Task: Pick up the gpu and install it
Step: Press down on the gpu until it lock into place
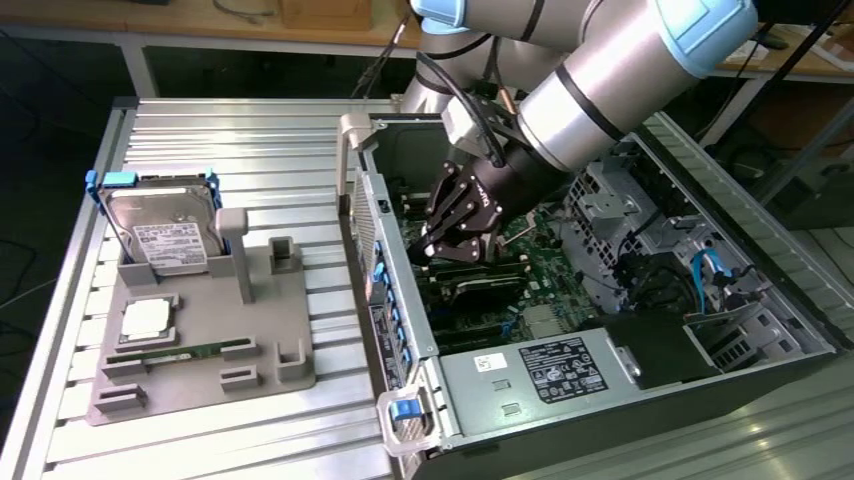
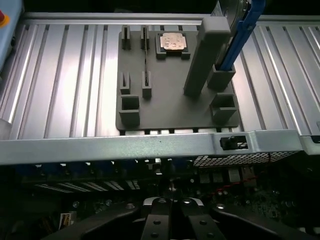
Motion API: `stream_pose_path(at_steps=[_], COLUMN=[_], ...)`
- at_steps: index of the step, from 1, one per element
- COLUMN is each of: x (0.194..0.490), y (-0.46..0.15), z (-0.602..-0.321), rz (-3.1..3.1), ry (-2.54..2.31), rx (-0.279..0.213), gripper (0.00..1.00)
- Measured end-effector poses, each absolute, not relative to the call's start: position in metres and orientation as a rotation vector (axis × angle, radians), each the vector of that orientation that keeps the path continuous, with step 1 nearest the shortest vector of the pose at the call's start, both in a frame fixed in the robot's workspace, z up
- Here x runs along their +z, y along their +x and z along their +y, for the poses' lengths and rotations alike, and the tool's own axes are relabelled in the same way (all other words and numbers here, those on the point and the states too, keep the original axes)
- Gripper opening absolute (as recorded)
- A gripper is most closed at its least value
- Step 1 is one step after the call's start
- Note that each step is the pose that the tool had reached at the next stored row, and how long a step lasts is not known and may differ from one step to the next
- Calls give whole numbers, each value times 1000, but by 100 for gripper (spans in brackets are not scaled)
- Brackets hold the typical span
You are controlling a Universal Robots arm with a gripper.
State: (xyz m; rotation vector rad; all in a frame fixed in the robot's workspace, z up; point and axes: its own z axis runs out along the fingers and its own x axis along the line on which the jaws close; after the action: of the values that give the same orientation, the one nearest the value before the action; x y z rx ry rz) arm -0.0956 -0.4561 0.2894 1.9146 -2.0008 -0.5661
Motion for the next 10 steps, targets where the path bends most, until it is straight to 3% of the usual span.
stream_pose_path(at_steps=[5,10], x=[289,290], y=[-96,-96], z=[-462,-463], rz=[-2001,-1998], ry=[1933,1935], rx=[-614,-626], gripper=[11,11])
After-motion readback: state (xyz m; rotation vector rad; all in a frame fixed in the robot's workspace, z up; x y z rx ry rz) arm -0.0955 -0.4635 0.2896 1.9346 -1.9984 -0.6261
